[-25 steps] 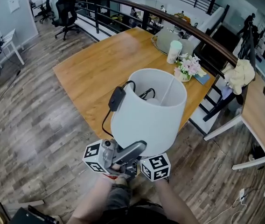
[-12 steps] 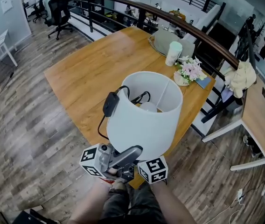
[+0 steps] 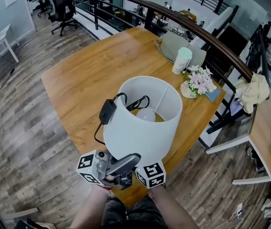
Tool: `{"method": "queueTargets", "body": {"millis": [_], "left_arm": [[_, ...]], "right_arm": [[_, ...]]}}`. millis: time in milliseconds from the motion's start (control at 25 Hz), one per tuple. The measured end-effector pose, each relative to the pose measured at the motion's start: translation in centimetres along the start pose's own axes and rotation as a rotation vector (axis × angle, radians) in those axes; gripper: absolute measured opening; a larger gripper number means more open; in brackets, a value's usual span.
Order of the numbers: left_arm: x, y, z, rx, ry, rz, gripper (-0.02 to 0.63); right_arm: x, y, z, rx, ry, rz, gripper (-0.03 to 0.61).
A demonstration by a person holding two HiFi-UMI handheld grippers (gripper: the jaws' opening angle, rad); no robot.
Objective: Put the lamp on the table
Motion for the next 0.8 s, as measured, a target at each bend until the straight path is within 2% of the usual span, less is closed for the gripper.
{"method": "queueTargets", "body": {"millis": [440, 800], "left_arm": [[-0.5, 1.7, -5.4, 0.027, 0.055, 0.055, 0.000], [-1.1, 2.3, -7.6, 0.036, 0.067, 0.072, 0.000]], "right_arm": [[4.5, 1.5, 3.3, -0.024, 0.045, -0.023, 0.187], [6.7, 1.6, 4.6, -0.044, 0.057, -0.027, 0.187]]}}
Point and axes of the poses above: the fingertips, and each gripper's own axes: x forward along the fingers, z to its right, y out of its top, the point moved 9 cm from there along -x, backward along the fingers, and after that the axes turned 3 degrees about x, right-handed, at the moved point
